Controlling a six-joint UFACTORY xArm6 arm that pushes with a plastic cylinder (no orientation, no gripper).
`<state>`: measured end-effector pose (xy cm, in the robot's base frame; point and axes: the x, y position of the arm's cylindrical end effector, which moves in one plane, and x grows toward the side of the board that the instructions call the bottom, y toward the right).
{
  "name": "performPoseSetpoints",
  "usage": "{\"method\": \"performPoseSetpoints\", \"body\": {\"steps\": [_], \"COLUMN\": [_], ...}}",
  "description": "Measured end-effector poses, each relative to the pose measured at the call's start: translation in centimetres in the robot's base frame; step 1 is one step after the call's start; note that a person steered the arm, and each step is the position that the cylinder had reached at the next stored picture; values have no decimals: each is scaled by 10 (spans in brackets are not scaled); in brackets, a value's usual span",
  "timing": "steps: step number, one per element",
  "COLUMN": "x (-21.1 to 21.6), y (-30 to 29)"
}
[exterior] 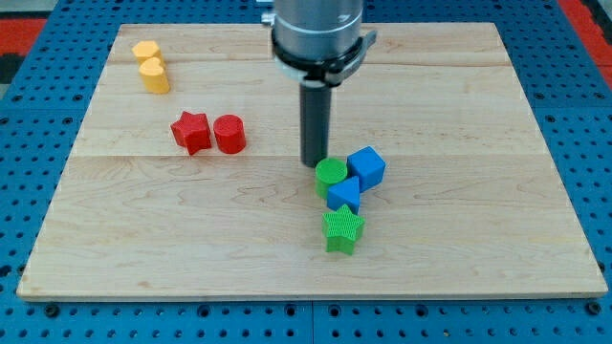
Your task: Separate the blue blocks from the green blocks
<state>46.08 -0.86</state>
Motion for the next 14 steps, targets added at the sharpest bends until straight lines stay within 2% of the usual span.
{"method": "performPoseSetpoints", "body": {"steps": [2,3,4,6,7,8,9,10,12,13,14], "x": [32,90,96,22,26,82,89,61,56,44,11], "y": [-23,-24,20,14,-3,-59,-37,-1,46,60,82]}}
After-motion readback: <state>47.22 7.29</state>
